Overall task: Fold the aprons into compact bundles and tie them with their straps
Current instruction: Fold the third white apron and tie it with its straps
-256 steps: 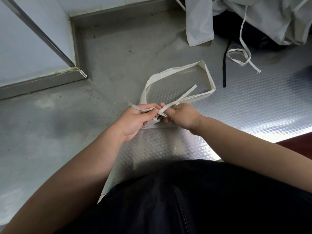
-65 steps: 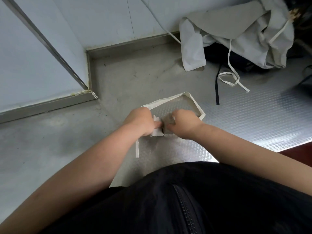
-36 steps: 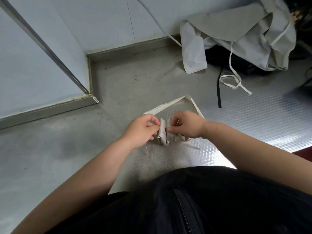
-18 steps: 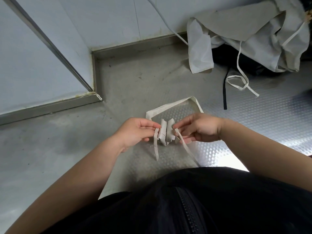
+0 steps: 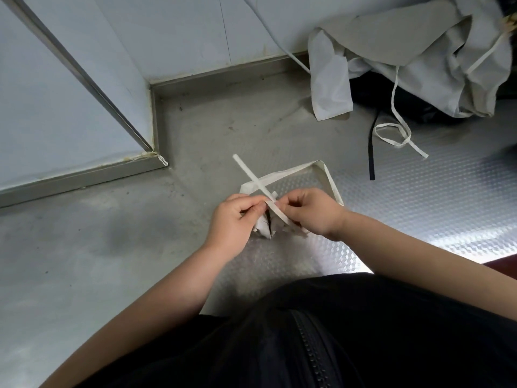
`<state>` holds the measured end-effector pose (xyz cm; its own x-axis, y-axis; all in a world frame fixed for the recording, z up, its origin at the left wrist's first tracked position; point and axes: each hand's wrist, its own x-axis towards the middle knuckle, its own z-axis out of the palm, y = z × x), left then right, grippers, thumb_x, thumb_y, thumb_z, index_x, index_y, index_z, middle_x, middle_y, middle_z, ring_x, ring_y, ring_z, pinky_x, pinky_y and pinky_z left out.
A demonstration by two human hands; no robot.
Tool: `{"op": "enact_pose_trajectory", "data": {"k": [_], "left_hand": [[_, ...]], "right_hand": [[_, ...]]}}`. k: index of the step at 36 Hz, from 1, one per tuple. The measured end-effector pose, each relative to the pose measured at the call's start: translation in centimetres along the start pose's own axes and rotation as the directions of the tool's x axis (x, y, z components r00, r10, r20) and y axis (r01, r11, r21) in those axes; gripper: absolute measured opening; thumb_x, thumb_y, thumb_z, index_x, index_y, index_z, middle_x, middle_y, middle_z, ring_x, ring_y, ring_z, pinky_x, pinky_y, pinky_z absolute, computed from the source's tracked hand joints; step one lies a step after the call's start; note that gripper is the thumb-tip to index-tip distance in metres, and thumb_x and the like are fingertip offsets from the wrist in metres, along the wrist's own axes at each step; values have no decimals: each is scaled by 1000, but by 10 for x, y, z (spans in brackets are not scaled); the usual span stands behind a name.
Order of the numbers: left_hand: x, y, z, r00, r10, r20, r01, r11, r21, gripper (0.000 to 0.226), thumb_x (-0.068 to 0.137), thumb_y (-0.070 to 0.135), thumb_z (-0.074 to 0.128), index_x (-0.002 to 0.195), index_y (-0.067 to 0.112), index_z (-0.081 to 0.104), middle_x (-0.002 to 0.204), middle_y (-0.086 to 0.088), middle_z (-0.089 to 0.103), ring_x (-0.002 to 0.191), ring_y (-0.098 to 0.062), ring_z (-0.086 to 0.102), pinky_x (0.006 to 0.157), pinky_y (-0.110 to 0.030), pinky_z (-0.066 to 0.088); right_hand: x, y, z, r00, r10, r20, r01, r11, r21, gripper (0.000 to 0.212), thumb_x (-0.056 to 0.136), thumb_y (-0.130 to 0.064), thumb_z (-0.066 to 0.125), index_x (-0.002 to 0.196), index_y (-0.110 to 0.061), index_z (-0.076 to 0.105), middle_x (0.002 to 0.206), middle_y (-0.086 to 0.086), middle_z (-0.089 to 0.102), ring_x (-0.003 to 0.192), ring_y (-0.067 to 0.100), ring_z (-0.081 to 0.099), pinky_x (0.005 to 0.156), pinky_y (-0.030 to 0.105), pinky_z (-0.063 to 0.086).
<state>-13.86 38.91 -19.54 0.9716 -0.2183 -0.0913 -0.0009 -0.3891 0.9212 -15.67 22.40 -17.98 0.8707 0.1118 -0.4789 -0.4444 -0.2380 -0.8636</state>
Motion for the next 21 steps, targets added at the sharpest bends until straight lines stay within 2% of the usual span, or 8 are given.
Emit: {"op": "enact_pose_trajectory", "data": {"k": [3,5,8,11,15,17,19,21], "left_hand": [[2,3,0,994,-107,33,110,986,-123,33,87,3,61,71,31,68,68,9,62,63,-7,53,65,-22,44],[1,5,0,985,-164,51,171,964,-205,35,88,1,60,68,28,68,61,11,63,60,-4,54,60,-17,46],[1,6,-1,982,-169,83,185,953,-242,32,87,-1,61,68,24,68,61,13,65,60,1,57,62,-12,47],[2,5,-3,982,-147,122,173,954,-243,30,86,-2,61,69,21,67,59,14,64,57,2,53,58,-13,44],[3,3,-4,982,-146,119,172,954,-244,25,85,-1,63,72,20,67,63,11,64,59,-3,53,57,-16,44],[4,3,-4,981,-158,116,183,953,-242,21,85,2,65,71,18,66,61,11,62,56,0,53,56,-14,45],[4,3,-3,980,-160,116,184,954,-236,18,84,6,66,70,17,63,62,8,58,55,0,49,55,-13,42],[4,2,-2,982,-137,133,165,960,-225,16,84,8,67,71,15,60,66,4,54,58,-1,45,57,-13,39]], "right_hand": [[-1,0,4,1000,-15,16,15,1000,11,20,92,-14,59,88,4,66,63,5,56,46,3,48,46,14,40],[-2,-1,5,1000,-7,28,7,1000,-2,23,92,-15,60,91,6,66,70,11,58,54,9,51,48,15,42],[-2,-2,5,1000,-1,31,3,998,-58,25,92,-18,60,89,6,66,73,13,60,63,21,52,57,27,47],[-2,-4,6,999,-28,27,31,992,-120,24,91,-21,62,80,0,67,70,13,60,64,24,53,69,41,53],[-3,-9,8,999,-18,50,24,994,-108,26,87,-23,66,85,3,69,78,25,63,66,25,53,71,44,52],[-5,-9,8,998,-18,65,21,999,-45,26,85,-23,69,83,4,68,69,15,60,63,24,50,64,37,46],[-7,-9,9,999,-8,53,9,1000,-6,27,84,-29,69,73,-4,66,59,2,58,61,22,49,61,33,44],[-7,-9,10,1000,-1,16,1,1000,8,40,90,-37,60,70,-3,64,55,-3,59,63,23,51,63,34,45]]}}
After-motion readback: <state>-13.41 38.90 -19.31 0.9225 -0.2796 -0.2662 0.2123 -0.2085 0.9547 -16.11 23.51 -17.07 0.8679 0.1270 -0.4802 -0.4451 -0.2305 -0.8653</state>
